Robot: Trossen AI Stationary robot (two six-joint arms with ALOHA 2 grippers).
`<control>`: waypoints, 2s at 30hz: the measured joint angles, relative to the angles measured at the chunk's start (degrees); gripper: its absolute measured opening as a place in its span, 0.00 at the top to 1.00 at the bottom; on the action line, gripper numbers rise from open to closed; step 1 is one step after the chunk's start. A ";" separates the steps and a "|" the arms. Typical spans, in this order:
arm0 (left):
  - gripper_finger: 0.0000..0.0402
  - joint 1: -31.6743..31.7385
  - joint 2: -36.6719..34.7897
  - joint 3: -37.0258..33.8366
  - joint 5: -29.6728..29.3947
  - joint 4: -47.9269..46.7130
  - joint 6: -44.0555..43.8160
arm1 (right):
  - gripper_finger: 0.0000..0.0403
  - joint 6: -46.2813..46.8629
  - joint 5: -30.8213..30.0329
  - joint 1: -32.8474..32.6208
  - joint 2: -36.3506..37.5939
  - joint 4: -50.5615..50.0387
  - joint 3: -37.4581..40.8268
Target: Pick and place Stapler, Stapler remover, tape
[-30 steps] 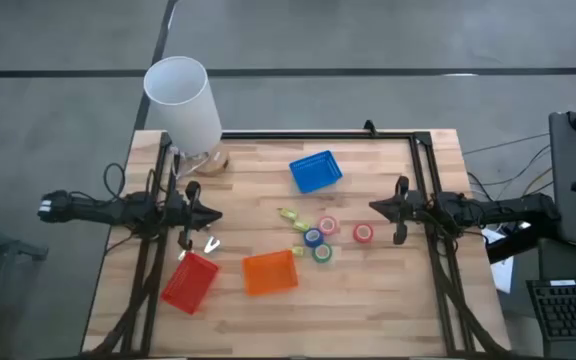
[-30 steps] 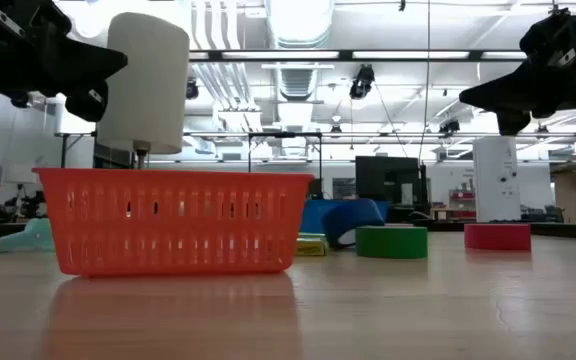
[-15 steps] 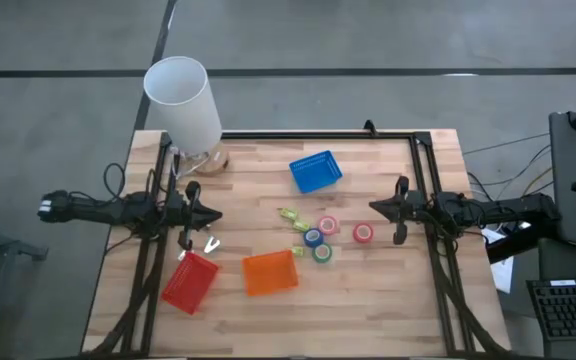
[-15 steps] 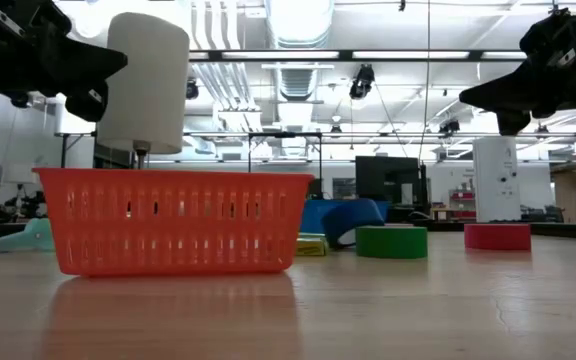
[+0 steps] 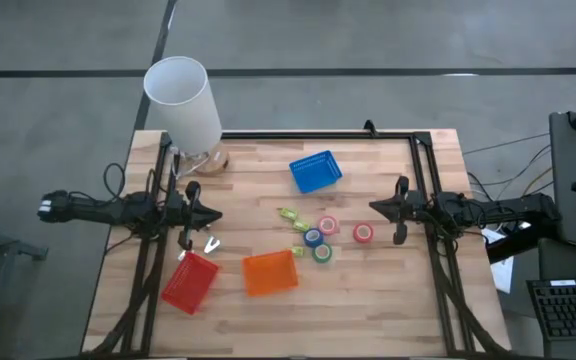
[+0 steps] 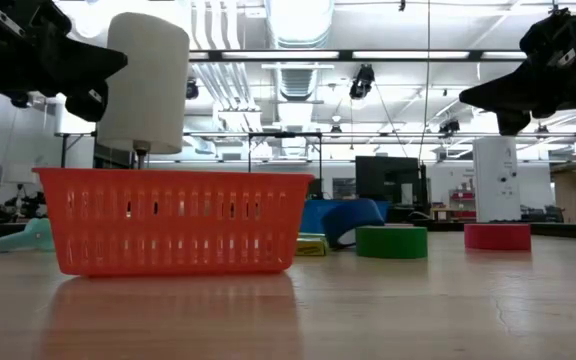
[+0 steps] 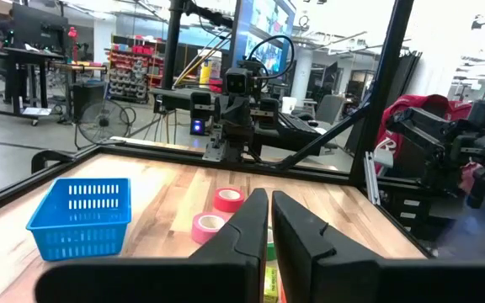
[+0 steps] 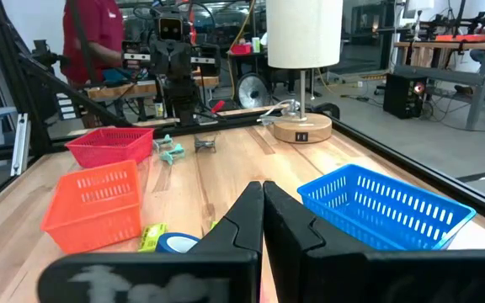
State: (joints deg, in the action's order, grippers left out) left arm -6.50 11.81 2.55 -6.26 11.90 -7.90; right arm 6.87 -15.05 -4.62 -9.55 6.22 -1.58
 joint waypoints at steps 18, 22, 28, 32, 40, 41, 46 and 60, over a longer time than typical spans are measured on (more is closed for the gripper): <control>0.94 0.00 0.00 0.00 0.00 0.00 0.01 | 0.98 30.76 -1.74 0.02 -0.04 9.54 0.00; 0.94 -0.01 0.01 0.00 -0.01 0.00 0.01 | 0.98 37.99 -8.75 0.02 0.01 20.18 -0.02; 0.94 0.00 0.01 -0.01 0.00 0.00 0.02 | 0.98 36.43 -12.77 0.18 0.09 26.55 -0.02; 0.94 0.00 0.01 0.00 -0.01 0.00 0.01 | 0.98 33.45 -17.34 0.41 0.12 30.24 -0.02; 0.94 0.00 0.02 0.00 0.00 -0.02 0.02 | 0.98 27.14 -32.85 0.44 -0.16 34.56 -0.04; 0.94 -0.02 0.00 -0.02 0.00 -0.02 0.00 | 0.98 28.84 -32.80 0.44 -0.52 34.60 -0.04; 0.94 -0.02 0.02 0.00 0.00 -0.05 0.01 | 0.98 47.53 -29.59 0.39 -5.60 28.19 -0.07; 0.94 0.00 0.01 0.00 0.00 -0.08 0.00 | 0.98 76.54 -4.27 0.42 -25.62 18.21 -3.27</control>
State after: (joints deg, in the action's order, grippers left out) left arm -6.51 11.82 2.55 -6.26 11.82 -7.90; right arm 83.42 -19.32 -4.21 -35.17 24.43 -4.86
